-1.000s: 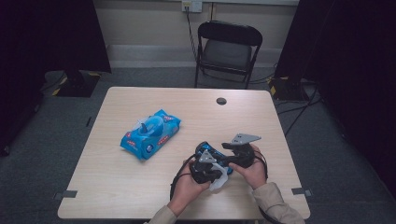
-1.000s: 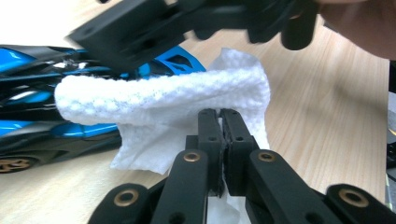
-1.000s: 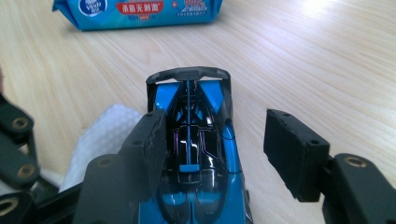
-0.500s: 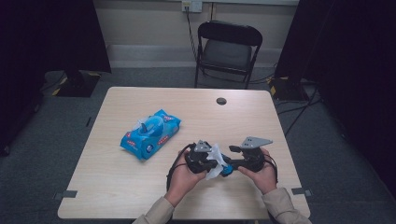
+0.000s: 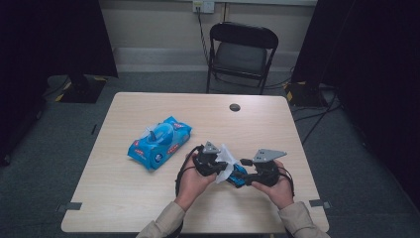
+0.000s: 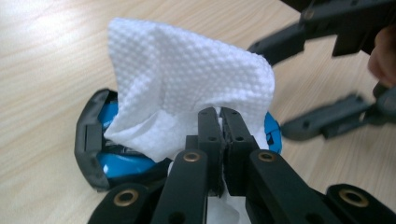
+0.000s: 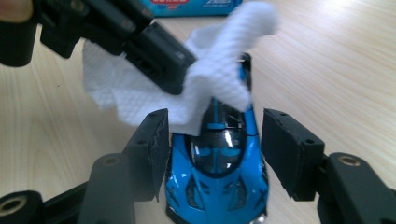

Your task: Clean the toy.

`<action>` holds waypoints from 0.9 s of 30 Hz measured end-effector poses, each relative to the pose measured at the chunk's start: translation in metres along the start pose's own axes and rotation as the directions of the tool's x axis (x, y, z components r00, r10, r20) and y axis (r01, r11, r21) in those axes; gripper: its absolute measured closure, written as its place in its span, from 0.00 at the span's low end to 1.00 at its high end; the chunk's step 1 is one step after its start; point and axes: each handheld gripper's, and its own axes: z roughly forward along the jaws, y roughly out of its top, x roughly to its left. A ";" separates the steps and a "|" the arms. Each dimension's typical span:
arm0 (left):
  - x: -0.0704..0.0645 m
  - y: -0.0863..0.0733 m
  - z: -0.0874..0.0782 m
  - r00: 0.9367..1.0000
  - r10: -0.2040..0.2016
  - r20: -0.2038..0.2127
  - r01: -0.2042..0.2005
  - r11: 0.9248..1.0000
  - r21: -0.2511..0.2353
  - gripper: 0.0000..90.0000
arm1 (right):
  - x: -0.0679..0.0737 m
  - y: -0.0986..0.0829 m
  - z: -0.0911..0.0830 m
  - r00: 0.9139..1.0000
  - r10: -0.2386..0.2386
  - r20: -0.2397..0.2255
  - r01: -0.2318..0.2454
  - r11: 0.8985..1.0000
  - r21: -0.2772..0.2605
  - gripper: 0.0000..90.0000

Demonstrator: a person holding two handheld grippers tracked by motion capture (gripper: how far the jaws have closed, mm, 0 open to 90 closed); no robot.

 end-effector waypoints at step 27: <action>-0.015 0.012 0.005 0.998 0.037 0.050 -0.035 0.998 -0.044 0.96 | -0.001 -0.002 0.006 0.997 0.029 -0.075 -0.026 0.999 0.039 0.98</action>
